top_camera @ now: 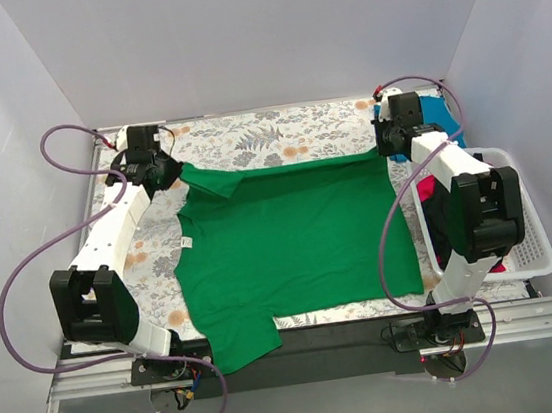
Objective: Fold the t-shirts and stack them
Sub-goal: Fold the tshirt
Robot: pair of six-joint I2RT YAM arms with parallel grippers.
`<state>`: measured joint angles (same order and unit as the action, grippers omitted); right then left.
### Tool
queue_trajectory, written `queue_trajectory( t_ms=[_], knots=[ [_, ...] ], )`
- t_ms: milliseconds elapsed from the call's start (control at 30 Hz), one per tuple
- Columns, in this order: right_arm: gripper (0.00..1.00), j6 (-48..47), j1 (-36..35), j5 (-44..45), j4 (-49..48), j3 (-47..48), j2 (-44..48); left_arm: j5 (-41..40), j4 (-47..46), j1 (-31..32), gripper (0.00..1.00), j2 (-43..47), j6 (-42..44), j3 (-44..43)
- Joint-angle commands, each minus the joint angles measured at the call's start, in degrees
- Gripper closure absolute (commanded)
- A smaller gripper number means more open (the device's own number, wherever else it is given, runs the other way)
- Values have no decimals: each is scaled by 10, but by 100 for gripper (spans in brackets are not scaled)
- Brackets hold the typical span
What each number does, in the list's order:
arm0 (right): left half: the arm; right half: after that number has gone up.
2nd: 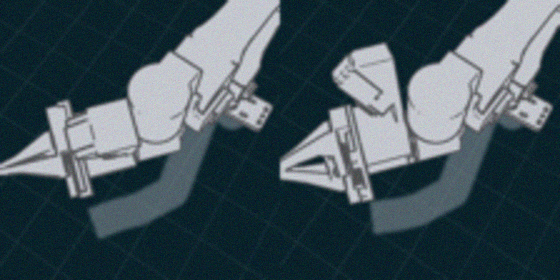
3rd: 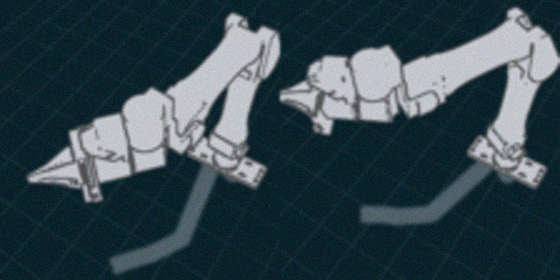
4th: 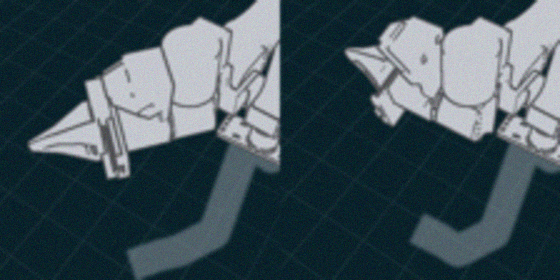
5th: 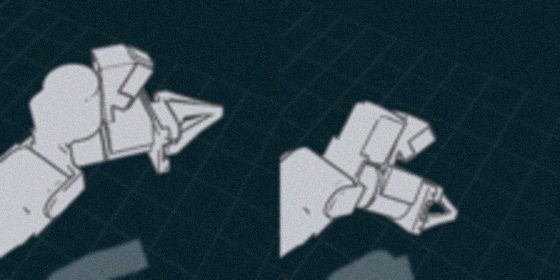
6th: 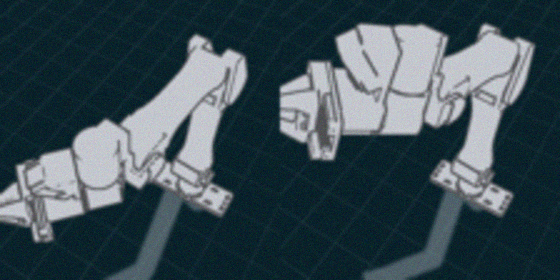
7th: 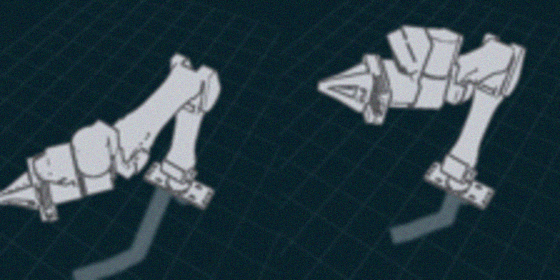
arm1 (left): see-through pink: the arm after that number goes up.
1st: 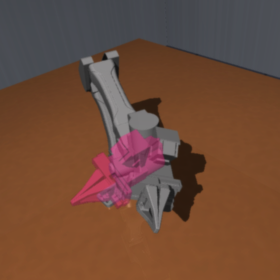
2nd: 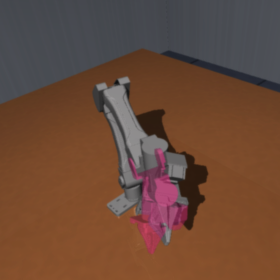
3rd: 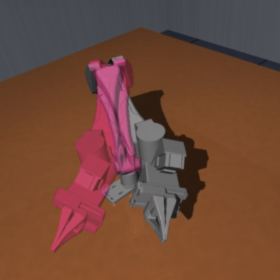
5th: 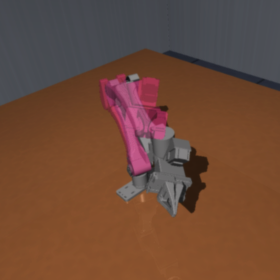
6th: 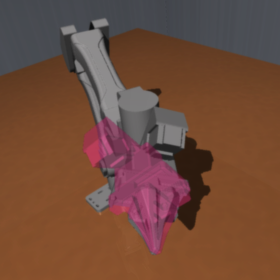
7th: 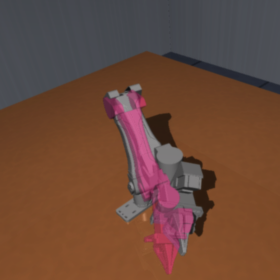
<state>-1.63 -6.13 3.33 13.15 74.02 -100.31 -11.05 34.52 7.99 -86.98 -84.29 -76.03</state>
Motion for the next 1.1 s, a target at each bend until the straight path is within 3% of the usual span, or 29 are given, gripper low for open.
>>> queue_trajectory(
  t_ms=[0, 200, 667, 1067],
  knots=[
    [92, 31, 9, 21, -9, -24, 28, 4, 10, -3, 100, 31, -29, 36],
    [92, 51, 15, 3, -7, -62, 41, 47, 5, -3, 100, 48, -64, 96],
    [92, 79, 16, 10, 21, -101, 67, 45, 41, -6, 100, 98, -77, 140],
    [91, 102, 16, 11, 51, -111, 28, 110, -23, -6, 100, 112, -119, 271]
  ],
)
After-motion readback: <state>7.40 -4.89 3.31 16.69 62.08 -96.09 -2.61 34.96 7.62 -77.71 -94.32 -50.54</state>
